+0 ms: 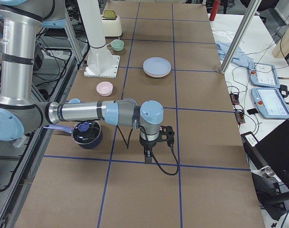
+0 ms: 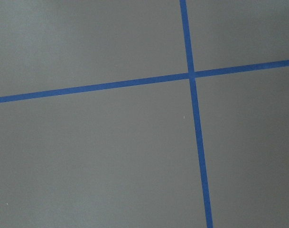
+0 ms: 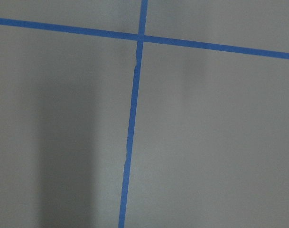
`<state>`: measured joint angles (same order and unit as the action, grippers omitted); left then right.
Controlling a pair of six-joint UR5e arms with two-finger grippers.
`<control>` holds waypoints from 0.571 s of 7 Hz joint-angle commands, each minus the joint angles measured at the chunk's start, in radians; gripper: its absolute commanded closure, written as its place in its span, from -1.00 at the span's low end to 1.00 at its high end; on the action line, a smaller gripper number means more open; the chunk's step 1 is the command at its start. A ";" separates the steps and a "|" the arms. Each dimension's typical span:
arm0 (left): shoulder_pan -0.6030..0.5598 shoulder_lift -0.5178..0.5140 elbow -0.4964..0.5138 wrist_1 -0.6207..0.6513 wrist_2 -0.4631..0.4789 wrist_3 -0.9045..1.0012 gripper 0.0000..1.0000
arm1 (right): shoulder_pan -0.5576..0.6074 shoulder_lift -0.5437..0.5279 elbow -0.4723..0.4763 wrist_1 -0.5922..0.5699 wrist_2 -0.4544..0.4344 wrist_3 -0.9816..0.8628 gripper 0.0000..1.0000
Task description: Stack three plates with pink and blue
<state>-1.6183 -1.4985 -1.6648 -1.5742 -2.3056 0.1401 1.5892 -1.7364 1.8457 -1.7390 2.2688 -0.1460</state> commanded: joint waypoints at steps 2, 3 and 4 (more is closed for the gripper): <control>0.000 0.000 -0.003 0.000 0.000 0.000 -1.00 | 0.000 0.000 0.001 0.003 0.000 -0.003 -1.00; 0.000 0.000 -0.003 -0.001 0.000 0.000 -1.00 | 0.000 -0.002 0.000 0.001 0.000 -0.003 -1.00; 0.000 0.000 -0.003 -0.001 0.000 0.000 -1.00 | 0.000 -0.006 0.000 0.003 0.000 -0.003 -1.00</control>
<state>-1.6183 -1.4987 -1.6674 -1.5749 -2.3056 0.1398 1.5892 -1.7387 1.8458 -1.7372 2.2688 -0.1487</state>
